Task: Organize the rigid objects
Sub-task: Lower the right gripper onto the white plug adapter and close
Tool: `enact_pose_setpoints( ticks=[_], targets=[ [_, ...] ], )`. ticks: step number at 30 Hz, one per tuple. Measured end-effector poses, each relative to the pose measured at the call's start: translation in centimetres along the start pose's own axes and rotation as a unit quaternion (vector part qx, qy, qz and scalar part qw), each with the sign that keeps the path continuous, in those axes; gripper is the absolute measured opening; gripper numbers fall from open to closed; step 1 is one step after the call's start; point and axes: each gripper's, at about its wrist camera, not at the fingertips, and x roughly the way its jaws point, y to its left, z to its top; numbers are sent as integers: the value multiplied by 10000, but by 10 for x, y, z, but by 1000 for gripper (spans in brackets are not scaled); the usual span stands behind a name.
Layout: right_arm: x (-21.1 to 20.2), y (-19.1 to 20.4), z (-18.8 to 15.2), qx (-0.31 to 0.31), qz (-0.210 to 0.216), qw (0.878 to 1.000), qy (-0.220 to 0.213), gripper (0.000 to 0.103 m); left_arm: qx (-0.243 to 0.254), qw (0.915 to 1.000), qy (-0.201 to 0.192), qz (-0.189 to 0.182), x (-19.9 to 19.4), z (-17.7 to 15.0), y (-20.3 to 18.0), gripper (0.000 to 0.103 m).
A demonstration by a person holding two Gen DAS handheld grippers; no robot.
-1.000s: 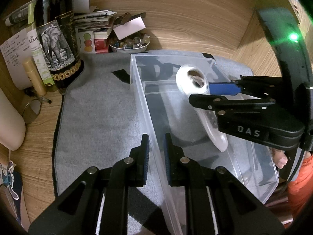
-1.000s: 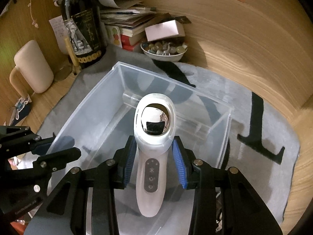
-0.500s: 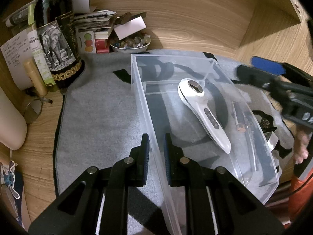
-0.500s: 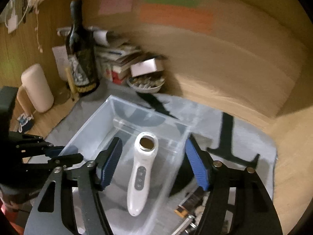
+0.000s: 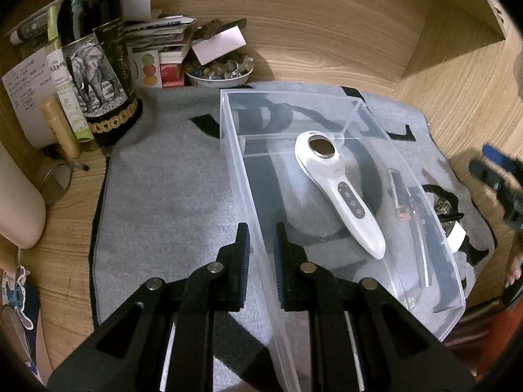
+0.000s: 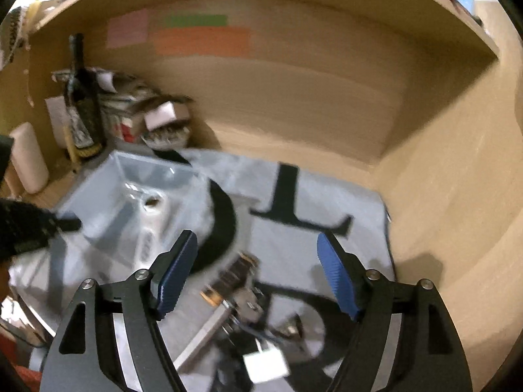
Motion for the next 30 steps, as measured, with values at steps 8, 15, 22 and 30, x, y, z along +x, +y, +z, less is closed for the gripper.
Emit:
enact_pose_setpoints(
  ticks=[8,15,22,30],
  targets=[
    [13,-24,-57,875,69,9948,523,73,-35,10000,56,29,1,0,0,14],
    [16,-34,-87,1217,67,9893,801,73,-38,9999,140,54,4,-1,0,14],
    [16,-39,-98,1308,233,9876,834,66,-48,9998,127,112,4,-2,-2,14],
    [27,-37,-100,1357,520,9845,982,47,-22,9999,120,118,2,-3,-2,14]
  ],
)
